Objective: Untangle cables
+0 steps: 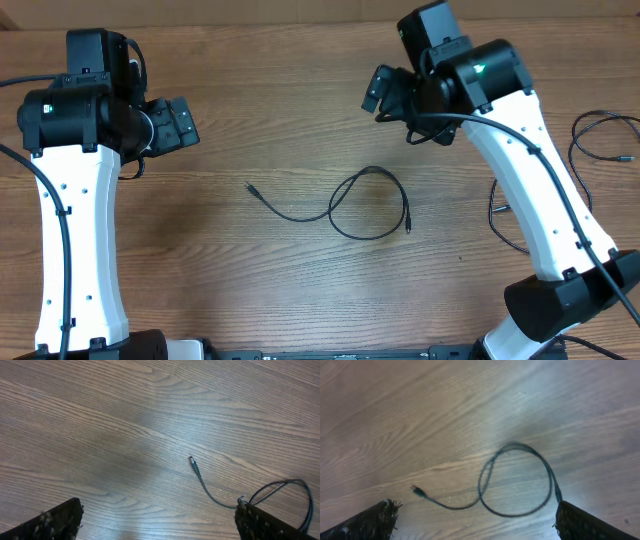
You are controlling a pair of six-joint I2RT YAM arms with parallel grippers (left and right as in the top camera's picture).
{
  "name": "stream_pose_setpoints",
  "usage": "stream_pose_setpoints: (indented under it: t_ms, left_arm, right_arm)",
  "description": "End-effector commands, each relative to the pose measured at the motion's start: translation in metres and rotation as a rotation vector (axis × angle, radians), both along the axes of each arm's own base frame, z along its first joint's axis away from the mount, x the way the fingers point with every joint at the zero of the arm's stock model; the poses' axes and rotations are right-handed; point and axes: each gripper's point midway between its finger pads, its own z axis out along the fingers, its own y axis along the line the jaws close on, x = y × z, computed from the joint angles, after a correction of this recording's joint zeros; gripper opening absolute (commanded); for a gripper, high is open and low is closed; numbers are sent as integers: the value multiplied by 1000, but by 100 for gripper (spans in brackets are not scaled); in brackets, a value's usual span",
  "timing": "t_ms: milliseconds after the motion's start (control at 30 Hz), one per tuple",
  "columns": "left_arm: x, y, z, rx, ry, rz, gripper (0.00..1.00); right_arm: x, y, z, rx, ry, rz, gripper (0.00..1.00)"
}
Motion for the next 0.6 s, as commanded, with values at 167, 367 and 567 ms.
stream_pose_setpoints:
  t_ms: [167,367,567]
  left_arm:
    - [-2,-23,8,-5,-20,-204,99]
    - [-4,-64,7,-28,-29,-457,100]
    - [-8,-93,-5,-24,10,-555,100]
  right_arm:
    - [-4,24,-88,-102,223,-49,100]
    - [-8,49,-146,-163,327,-6,100]
    - [-11,74,-178,-179,347,-8,100]
